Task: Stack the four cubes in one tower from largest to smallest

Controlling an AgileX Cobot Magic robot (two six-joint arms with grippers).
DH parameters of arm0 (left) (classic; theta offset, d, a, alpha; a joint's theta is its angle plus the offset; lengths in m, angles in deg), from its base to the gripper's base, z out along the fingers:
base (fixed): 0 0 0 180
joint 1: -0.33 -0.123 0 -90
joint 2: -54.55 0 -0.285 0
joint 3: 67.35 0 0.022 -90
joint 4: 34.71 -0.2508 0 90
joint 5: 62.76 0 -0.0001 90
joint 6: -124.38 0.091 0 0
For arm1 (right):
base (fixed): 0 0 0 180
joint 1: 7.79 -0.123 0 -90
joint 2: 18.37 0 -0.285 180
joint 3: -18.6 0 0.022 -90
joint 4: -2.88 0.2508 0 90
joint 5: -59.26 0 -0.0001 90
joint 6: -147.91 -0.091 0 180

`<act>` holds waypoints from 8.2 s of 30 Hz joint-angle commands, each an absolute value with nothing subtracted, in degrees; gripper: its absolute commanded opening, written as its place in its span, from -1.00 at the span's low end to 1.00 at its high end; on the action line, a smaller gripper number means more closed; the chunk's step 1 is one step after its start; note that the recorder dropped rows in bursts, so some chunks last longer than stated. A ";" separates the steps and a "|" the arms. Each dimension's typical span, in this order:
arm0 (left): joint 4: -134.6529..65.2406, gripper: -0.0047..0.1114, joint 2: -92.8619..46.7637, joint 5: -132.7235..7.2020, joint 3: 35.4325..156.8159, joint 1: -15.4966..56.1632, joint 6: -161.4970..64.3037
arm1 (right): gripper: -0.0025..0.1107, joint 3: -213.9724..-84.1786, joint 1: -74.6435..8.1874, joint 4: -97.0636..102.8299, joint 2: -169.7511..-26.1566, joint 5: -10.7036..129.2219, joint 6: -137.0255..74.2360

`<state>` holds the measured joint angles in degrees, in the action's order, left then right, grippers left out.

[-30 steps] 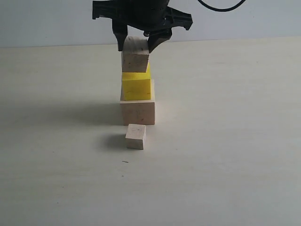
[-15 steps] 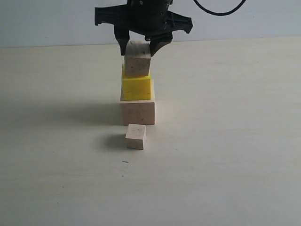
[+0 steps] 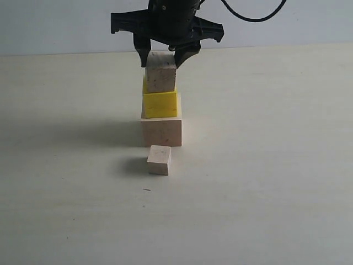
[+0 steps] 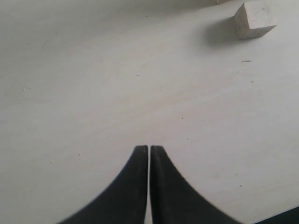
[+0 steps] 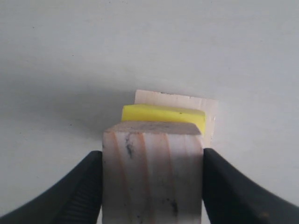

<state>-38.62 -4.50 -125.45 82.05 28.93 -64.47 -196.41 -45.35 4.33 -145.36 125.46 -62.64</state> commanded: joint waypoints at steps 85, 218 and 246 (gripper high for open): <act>-38.46 -0.85 -4.27 -124.49 81.91 28.90 -64.61 | 0.27 -196.55 -45.15 4.41 -144.84 123.97 -65.27; 7.43 -0.01 -43.21 -53.36 71.62 53.73 -38.11 | -0.96 -122.24 -45.15 -26.57 -67.73 106.87 -64.34; 8.06 0.16 -54.08 -52.39 76.69 53.73 -39.36 | -0.96 -122.24 -45.15 -20.90 -67.70 106.17 -60.30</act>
<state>7.80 -55.41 -50.75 76.39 53.52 -38.90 -122.64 -45.35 -20.73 -68.01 106.53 -60.30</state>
